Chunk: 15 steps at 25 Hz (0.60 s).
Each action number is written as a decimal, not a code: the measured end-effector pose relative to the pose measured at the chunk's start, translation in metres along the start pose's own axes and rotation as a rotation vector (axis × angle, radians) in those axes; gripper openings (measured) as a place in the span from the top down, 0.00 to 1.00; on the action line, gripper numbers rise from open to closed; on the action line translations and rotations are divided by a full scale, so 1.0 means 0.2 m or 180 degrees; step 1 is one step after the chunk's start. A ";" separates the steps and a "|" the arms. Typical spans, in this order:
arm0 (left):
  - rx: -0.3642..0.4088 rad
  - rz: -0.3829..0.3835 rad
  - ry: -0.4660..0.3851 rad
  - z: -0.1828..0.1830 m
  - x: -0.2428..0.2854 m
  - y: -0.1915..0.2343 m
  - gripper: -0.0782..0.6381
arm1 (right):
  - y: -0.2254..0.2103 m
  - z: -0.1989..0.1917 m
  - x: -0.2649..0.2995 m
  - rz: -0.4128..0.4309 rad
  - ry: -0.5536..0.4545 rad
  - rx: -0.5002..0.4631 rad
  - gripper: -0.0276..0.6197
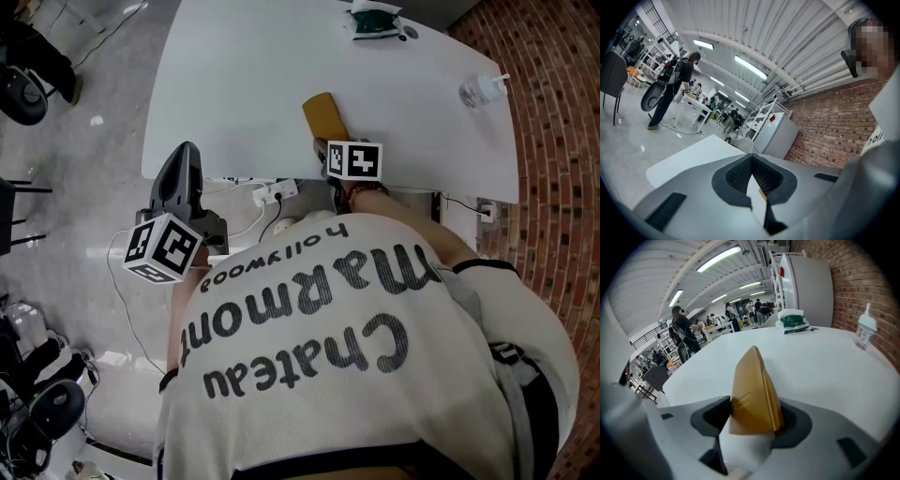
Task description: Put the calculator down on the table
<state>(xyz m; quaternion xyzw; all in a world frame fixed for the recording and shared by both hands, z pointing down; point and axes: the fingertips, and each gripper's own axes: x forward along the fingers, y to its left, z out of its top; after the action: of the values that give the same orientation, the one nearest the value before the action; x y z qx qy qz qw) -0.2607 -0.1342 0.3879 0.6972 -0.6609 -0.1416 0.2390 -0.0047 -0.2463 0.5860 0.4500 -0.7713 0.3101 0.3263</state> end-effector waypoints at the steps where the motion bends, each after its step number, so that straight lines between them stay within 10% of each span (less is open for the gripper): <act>1: -0.0002 -0.0002 0.0003 0.00 0.00 0.00 0.89 | -0.01 0.00 0.00 -0.0020 0.0006 -0.0005 0.53; 15: -0.0019 -0.0035 0.0025 -0.01 0.02 -0.01 0.89 | -0.07 -0.02 -0.01 -0.0197 0.0043 0.0023 0.41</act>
<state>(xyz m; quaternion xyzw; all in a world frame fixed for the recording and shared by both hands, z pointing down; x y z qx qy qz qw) -0.2582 -0.1382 0.3897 0.7007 -0.6557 -0.1421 0.2429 0.0105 -0.2481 0.5897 0.4728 -0.7536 0.3057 0.3393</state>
